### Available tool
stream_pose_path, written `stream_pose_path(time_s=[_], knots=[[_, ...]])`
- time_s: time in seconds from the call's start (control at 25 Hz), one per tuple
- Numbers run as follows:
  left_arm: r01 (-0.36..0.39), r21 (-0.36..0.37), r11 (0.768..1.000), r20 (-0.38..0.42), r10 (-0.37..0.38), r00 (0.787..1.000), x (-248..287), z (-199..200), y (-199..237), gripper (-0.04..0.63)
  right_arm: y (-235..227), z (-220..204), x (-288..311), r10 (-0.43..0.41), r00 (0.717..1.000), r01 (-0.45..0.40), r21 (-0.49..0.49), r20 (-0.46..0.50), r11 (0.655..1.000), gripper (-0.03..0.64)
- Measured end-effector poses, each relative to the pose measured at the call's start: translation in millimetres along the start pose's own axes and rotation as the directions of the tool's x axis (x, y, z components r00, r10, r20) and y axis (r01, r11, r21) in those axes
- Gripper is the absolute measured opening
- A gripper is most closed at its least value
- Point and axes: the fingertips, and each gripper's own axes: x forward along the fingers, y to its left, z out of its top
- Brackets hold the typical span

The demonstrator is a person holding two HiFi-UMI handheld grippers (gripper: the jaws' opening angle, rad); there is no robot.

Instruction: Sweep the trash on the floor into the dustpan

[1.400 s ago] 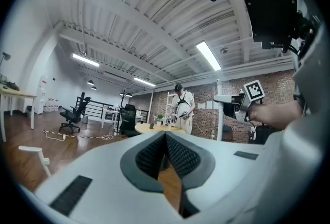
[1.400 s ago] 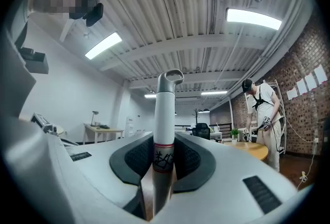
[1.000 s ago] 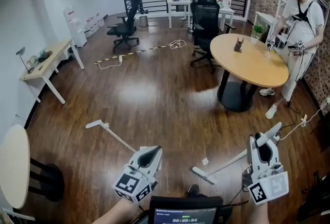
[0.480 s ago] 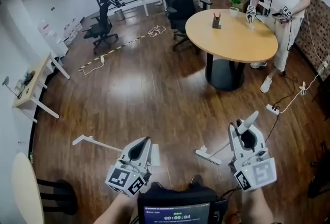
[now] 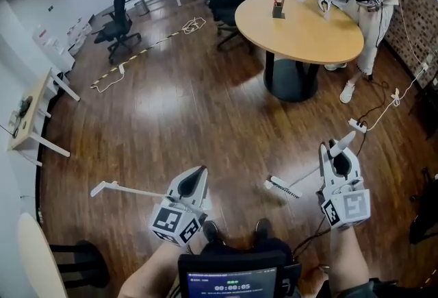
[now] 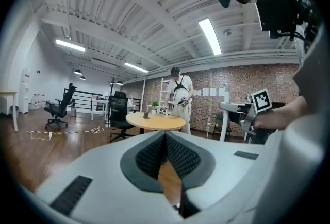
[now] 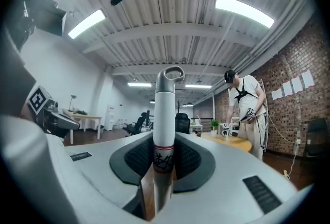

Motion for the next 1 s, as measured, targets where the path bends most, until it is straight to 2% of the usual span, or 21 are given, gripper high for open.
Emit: stream_pose_path(time_s=[0.24,0.4,0.6,0.68,0.84,1.0], knots=[[0.035,0.01,0.999,-0.018,-0.035,0.999,36,-41,28,0.023,-7,-63,26,-0.069,0.996,0.067,-0.038,-0.052,0.997,0.098],[0.077,0.005,0.997,-0.07,-0.077,0.995,73,-80,29,0.023,-22,-110,43,-0.108,0.991,0.104,-0.045,-0.083,0.994,0.098],[0.035,0.0,0.999,-0.121,-0.034,0.992,107,-132,45,0.023,-37,-180,56,-0.16,0.975,0.156,-0.041,-0.152,0.987,0.098],[0.044,-0.008,0.999,-0.141,-0.044,0.989,121,-148,44,0.023,-48,-199,60,-0.18,0.969,0.177,-0.037,-0.169,0.984,0.098],[0.069,0.0,0.998,-0.185,-0.068,0.98,139,-172,41,0.023,-69,-225,62,-0.238,0.955,0.236,-0.032,-0.176,0.971,0.098],[0.081,0.006,0.997,-0.208,-0.078,0.975,148,-176,42,0.023,-75,-233,66,-0.27,0.946,0.269,-0.033,-0.178,0.963,0.098]])
